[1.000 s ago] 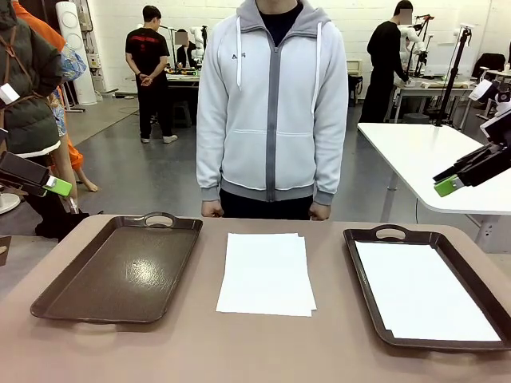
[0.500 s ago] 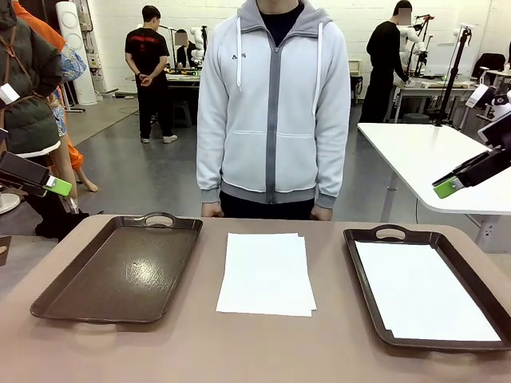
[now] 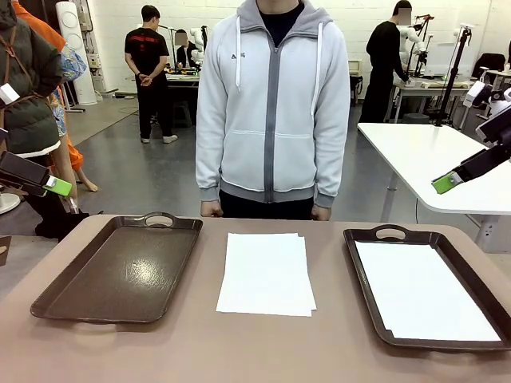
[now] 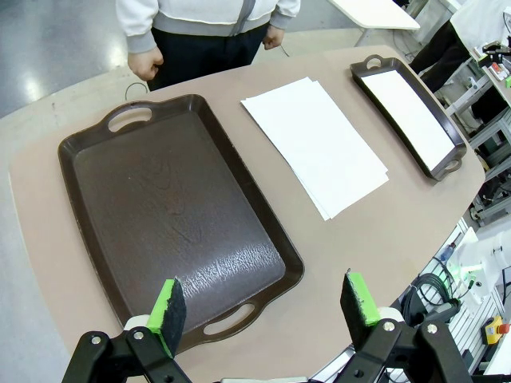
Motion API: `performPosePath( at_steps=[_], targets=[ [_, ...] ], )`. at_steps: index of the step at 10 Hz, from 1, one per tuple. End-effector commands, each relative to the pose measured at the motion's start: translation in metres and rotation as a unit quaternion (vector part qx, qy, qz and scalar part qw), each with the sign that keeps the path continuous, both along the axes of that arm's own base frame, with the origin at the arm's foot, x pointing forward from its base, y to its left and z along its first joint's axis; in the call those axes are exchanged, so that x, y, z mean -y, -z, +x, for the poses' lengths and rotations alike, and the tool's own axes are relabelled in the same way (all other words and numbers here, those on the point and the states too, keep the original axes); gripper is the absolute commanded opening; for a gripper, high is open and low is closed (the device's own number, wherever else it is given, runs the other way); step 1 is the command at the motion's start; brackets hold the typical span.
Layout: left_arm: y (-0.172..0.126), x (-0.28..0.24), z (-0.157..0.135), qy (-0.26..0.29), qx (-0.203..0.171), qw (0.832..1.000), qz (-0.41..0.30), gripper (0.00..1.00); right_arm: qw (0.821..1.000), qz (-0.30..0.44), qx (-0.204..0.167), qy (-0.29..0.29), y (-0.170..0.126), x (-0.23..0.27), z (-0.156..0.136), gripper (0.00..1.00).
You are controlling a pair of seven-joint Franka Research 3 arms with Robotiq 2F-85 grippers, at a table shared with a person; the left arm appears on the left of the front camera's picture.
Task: Sort the A4 documents.
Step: Receive the A4 Paper.
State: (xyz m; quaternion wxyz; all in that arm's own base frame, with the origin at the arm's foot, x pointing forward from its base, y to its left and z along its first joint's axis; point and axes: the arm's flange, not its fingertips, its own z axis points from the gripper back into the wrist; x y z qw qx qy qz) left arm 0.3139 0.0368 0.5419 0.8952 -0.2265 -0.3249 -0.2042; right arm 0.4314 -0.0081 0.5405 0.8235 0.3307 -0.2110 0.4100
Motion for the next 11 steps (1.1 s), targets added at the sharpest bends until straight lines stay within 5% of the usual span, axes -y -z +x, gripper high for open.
performPosePath(
  at_steps=[1, 11],
  targets=[
    [0.0006, -0.0009, 0.0005, 0.009, 0.002, 1.0, -0.007, 1.0, 1.0, -0.001, 0.006, -0.002, 0.0002, -0.0003, 0.0, 1.0],
    [0.0006, -0.0009, 0.0005, 0.009, 0.002, 1.0, -0.007, 1.0, 1.0, -0.001, 0.006, -0.002, 0.0002, -0.0003, 0.0, 1.0]
  ],
)
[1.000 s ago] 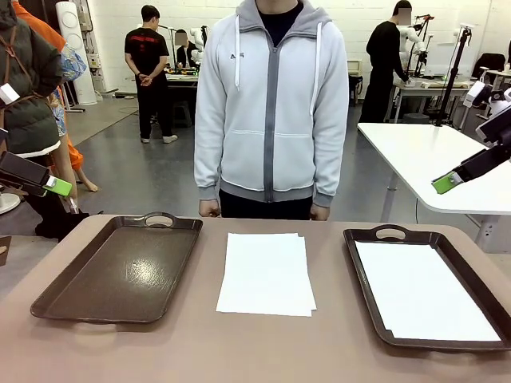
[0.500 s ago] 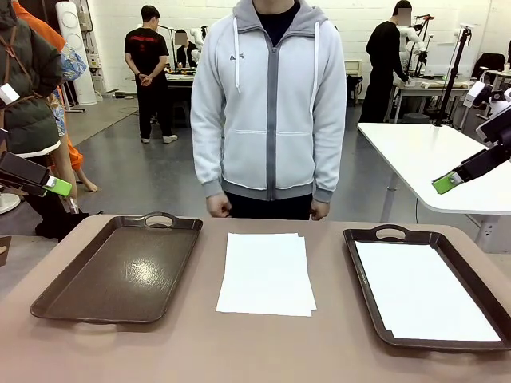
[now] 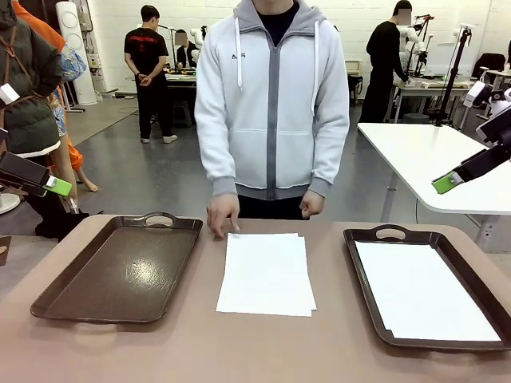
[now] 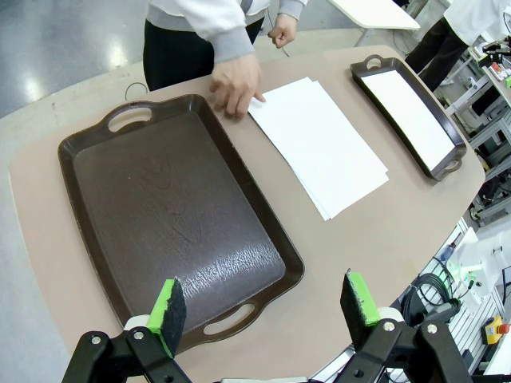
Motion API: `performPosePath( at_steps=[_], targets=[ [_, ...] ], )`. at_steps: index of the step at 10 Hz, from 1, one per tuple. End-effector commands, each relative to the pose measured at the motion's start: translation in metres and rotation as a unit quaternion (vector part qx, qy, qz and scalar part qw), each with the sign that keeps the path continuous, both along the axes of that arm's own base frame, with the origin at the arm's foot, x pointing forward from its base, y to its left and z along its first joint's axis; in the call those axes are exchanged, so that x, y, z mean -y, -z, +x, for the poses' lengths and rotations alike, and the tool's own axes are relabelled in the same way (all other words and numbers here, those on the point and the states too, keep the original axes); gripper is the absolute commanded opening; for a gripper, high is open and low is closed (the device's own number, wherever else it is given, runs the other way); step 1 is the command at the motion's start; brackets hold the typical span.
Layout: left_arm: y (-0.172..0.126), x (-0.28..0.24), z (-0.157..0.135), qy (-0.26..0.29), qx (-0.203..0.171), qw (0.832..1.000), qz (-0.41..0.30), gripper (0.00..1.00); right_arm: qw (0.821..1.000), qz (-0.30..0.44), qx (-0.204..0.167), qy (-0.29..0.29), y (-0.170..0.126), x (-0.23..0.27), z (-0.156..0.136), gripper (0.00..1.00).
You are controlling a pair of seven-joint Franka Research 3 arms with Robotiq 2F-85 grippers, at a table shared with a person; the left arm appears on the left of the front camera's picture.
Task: Sort the A4 documents.
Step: Receive the A4 Paper.
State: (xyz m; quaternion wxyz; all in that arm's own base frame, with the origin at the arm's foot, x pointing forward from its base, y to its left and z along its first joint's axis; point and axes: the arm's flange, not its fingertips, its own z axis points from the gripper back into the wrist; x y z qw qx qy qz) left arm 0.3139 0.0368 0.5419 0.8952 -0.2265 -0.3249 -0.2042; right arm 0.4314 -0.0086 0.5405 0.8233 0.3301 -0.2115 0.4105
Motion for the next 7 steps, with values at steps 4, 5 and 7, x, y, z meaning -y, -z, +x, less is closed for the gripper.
performPosePath(
  at_steps=[4, 5, 7],
  targets=[
    [0.0006, -0.0009, 0.0005, 0.009, 0.002, 1.0, -0.007, 1.0, 1.0, 0.0, 0.005, -0.002, 0.0002, -0.0007, 0.0, 1.0],
    [0.0006, -0.0009, 0.0005, 0.009, 0.002, 1.0, -0.007, 1.0, 1.0, 0.0, 0.005, -0.002, 0.0002, -0.0007, 0.0, 1.0],
    [0.0006, -0.0009, 0.0005, 0.009, 0.002, 1.0, -0.007, 1.0, 1.0, 0.0, 0.005, -0.002, 0.0002, -0.0007, 0.0, 1.0]
  ],
)
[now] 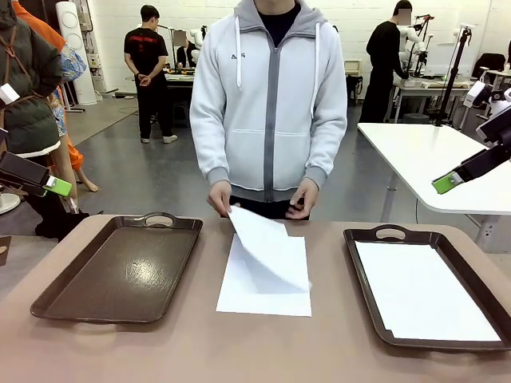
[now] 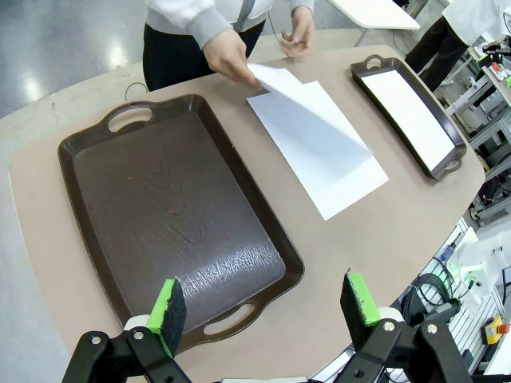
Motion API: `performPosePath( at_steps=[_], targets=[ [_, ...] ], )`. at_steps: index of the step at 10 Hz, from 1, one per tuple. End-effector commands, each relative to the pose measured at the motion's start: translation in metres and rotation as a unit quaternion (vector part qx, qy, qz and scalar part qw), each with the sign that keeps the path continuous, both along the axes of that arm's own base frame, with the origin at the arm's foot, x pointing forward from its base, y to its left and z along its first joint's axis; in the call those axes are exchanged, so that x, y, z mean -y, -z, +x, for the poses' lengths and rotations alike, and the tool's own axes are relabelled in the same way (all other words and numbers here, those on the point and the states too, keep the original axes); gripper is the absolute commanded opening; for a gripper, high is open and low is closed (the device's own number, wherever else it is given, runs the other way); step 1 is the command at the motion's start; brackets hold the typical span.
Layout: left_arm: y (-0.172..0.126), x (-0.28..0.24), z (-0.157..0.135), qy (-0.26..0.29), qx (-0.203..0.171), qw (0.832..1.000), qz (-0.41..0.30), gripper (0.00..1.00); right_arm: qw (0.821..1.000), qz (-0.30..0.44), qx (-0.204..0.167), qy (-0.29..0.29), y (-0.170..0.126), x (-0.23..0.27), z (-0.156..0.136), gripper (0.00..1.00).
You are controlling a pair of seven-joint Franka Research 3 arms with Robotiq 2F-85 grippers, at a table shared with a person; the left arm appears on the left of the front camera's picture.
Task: Sort the A4 documents.
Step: Receive the A4 Paper.
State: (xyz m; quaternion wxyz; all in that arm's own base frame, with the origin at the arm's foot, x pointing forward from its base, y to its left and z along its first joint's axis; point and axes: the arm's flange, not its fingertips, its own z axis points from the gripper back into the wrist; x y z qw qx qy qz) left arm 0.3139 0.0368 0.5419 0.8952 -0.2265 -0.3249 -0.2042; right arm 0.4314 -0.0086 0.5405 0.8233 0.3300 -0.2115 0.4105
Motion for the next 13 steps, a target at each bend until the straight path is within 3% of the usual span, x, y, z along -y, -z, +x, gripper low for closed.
performPosePath(
  at_steps=[1, 13],
  targets=[
    [0.0006, -0.0009, 0.0005, 0.009, 0.002, 1.0, -0.007, 1.0, 1.0, 0.0, 0.005, -0.002, 0.0002, -0.0007, 0.0, 1.0],
    [0.0006, -0.0009, 0.0005, 0.009, 0.002, 1.0, -0.007, 1.0, 1.0, 0.0, 0.005, -0.002, 0.0002, -0.0007, 0.0, 1.0]
  ],
)
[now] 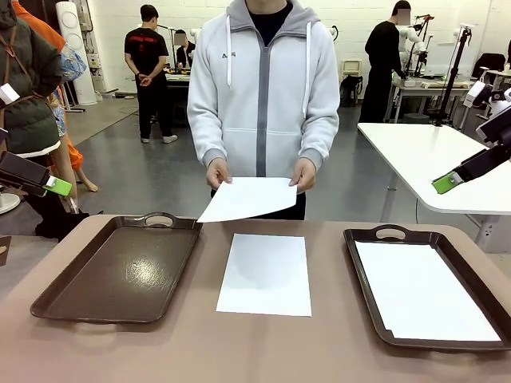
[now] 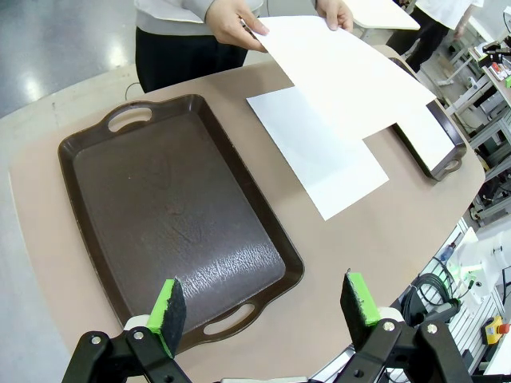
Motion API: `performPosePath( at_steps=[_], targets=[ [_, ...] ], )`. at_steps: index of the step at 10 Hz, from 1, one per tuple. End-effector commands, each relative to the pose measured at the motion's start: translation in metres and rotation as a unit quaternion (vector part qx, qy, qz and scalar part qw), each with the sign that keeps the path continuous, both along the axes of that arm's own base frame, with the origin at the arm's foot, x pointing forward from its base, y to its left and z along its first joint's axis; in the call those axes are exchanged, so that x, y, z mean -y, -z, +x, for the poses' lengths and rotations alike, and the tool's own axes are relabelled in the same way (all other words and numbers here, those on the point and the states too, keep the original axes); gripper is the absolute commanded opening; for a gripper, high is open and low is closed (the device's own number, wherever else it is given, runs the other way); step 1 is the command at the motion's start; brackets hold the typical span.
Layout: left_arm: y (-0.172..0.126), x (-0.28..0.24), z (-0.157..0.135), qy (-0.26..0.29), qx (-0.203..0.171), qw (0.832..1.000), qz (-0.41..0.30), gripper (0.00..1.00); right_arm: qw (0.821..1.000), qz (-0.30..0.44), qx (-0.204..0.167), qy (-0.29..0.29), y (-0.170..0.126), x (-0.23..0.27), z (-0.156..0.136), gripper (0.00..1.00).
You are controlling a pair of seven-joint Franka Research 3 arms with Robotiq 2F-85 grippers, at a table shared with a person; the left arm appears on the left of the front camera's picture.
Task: Sort the A4 documents.
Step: Receive the A4 Paper.
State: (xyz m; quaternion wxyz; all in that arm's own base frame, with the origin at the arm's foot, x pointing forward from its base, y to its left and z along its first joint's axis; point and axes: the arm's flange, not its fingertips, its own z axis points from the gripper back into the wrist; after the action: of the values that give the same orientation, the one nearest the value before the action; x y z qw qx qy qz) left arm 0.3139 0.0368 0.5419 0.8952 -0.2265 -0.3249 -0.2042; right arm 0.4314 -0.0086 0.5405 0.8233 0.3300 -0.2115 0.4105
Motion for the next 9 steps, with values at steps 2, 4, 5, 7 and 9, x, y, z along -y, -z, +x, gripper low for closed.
performPosePath(
  at_steps=[2, 4, 5, 7, 9],
  targets=[
    [0.0006, -0.0009, 0.0005, 0.009, 0.002, 1.0, -0.007, 1.0, 1.0, 0.0, 0.005, -0.002, 0.0002, -0.0007, 0.0, 1.0],
    [0.0006, -0.0009, 0.0005, 0.009, 0.002, 1.0, -0.007, 1.0, 1.0, 0.0, 0.005, -0.002, 0.0002, -0.0007, 0.0, 1.0],
    [0.0006, -0.0009, 0.0005, 0.009, 0.002, 1.0, -0.007, 1.0, 1.0, 0.0, 0.005, -0.002, 0.0002, -0.0007, 0.0, 1.0],
    [0.0006, -0.0009, 0.0005, 0.009, 0.002, 1.0, -0.007, 1.0, 1.0, 0.0, 0.005, -0.002, 0.0002, -0.0007, 0.0, 1.0],
    [0.0006, -0.0009, 0.0005, 0.009, 0.002, 1.0, -0.007, 1.0, 1.0, 0.0, 0.005, -0.002, 0.0002, -0.0007, 0.0, 1.0]
  ],
)
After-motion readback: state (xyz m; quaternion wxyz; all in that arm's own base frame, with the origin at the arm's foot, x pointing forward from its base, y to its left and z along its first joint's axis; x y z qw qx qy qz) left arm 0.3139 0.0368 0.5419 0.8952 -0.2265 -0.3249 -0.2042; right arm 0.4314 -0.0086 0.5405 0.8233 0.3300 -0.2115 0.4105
